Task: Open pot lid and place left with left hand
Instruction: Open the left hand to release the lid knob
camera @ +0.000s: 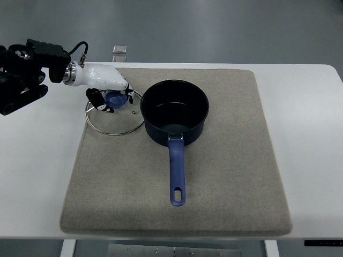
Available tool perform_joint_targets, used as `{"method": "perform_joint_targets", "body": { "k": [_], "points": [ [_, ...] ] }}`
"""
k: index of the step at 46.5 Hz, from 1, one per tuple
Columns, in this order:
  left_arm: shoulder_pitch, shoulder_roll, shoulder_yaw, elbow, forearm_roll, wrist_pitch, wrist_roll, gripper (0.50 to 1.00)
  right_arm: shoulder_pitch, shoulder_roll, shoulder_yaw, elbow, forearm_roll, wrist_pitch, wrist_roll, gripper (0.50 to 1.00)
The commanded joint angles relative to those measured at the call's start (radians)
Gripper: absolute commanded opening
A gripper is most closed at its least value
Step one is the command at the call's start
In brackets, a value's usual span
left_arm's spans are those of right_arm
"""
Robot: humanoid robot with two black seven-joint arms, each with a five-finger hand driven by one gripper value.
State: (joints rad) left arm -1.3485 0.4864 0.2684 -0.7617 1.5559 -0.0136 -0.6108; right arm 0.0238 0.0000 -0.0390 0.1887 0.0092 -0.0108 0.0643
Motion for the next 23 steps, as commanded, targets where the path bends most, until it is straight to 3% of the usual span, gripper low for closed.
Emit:
{"method": "perform_joint_targets", "body": {
  "k": [1,10,23],
  "points": [
    [0.000,0.001,0.000,-0.001,-0.002,0.000,0.000,0.812,0.001,0.000,-0.001,0.000,0.000,0.000,0.000,0.917],
    [0.000,0.006,0.002,-0.001,-0.042,-0.003,0.000,0.958,0.001,0.000,0.001,0.000,0.000,0.000,0.000,0.917],
    [-0.015,0.032,-0.006,-0.025,-0.071,-0.005,0.000,0.960,0.001,0.000,0.001,0.000,0.000,0.000,0.000,0.917]
  ]
}}
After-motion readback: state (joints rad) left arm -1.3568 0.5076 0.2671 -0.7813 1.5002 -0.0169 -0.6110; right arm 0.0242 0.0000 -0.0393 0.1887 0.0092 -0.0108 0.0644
